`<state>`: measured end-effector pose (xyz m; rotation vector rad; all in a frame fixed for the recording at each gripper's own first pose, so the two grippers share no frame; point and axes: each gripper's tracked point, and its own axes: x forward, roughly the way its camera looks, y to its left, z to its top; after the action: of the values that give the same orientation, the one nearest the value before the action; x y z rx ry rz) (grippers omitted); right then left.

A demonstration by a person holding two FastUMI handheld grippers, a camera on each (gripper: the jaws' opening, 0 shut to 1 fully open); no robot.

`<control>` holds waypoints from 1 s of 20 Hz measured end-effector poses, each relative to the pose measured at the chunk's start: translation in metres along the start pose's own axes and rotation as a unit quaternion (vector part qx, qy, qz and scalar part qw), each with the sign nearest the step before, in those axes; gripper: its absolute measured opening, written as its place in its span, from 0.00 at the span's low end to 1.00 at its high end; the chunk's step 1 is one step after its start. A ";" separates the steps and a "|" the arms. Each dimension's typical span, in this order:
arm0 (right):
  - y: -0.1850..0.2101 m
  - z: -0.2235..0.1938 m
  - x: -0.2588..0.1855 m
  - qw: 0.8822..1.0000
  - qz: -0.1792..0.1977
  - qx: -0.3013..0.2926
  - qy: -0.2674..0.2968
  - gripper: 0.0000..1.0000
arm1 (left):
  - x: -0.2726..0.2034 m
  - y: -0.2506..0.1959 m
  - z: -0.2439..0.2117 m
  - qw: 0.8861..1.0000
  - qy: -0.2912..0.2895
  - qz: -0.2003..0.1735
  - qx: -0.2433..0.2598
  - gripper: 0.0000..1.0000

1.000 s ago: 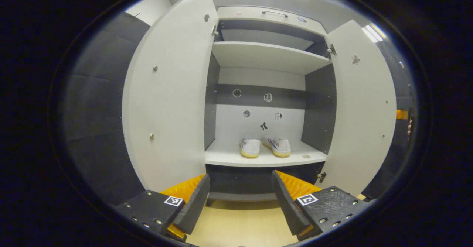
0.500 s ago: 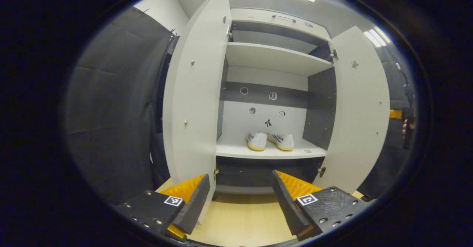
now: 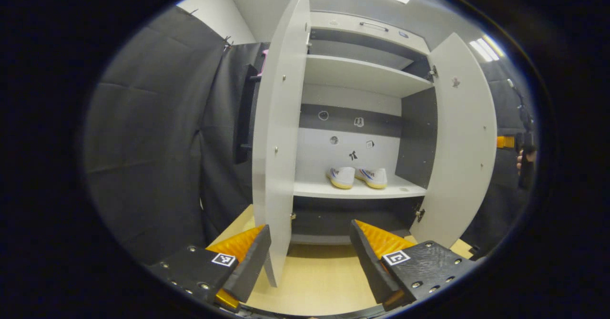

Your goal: Grab one shoe with the right hand and put it into the shoe cabinet, grab the other shoe with the left hand and put it into the shoe cabinet; then close the right door with the right hand and the left door with the left hand.

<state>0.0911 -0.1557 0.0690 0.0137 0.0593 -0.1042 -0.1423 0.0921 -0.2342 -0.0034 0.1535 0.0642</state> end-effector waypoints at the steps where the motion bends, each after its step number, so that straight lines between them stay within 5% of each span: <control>1: 0.005 0.000 -0.001 1.000 0.000 0.002 -0.001 0.91 | -0.002 0.003 -0.001 1.000 0.002 -0.001 -0.002 0.94; 15: 0.125 -0.013 0.010 0.997 0.066 -0.011 0.023 0.95 | -0.040 0.048 -0.007 1.000 -0.001 0.026 0.006 1.00; 20: 0.146 -0.016 0.006 0.996 0.077 -0.024 0.027 0.98 | -0.049 0.070 0.007 0.999 -0.009 0.032 0.020 0.95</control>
<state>0.1112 -0.0110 0.0540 -0.0263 0.1141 0.0528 -0.1945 0.1590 -0.2201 0.0428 0.1360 0.1255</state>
